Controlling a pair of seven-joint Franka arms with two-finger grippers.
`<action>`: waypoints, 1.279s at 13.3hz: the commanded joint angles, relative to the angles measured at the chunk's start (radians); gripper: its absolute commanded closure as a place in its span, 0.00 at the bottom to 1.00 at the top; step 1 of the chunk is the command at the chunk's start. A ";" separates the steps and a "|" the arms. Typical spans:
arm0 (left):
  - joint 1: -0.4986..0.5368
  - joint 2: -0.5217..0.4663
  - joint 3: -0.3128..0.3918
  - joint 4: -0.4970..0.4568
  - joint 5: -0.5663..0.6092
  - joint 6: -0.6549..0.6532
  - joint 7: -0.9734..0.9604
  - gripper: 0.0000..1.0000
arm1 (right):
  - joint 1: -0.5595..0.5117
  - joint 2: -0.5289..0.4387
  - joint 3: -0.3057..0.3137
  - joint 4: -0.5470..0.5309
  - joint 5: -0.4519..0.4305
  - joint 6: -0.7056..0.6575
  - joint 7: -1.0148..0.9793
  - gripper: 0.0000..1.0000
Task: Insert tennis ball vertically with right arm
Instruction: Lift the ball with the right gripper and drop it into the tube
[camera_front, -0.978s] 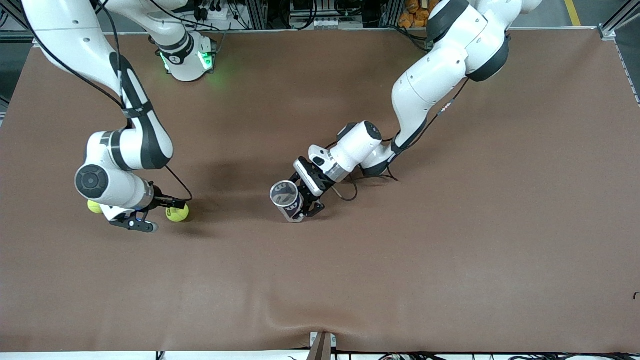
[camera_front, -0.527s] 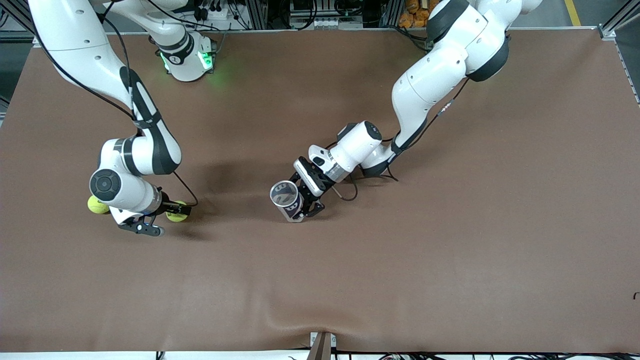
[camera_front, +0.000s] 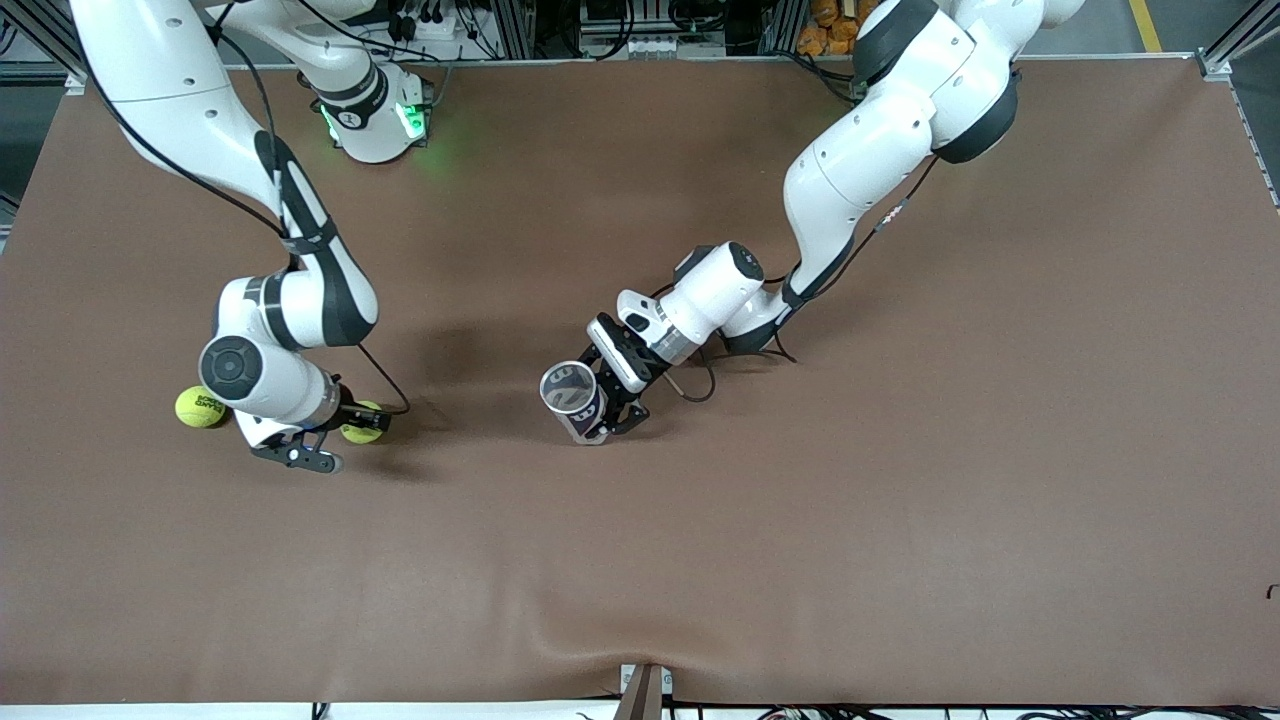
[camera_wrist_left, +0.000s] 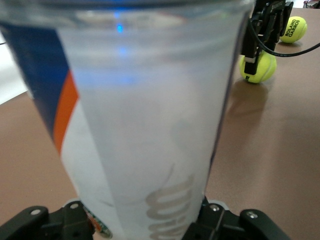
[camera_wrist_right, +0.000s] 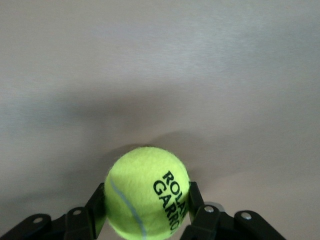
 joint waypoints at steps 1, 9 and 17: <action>-0.010 0.011 0.005 0.014 -0.007 0.004 -0.002 0.31 | 0.038 -0.052 -0.002 0.084 0.008 -0.190 0.084 1.00; -0.009 0.009 0.005 0.013 -0.007 0.004 -0.002 0.31 | 0.194 -0.087 0.022 0.472 0.265 -0.654 0.567 1.00; -0.010 0.012 0.005 0.011 -0.007 0.004 -0.002 0.31 | 0.340 -0.055 0.021 0.517 0.275 -0.530 0.855 1.00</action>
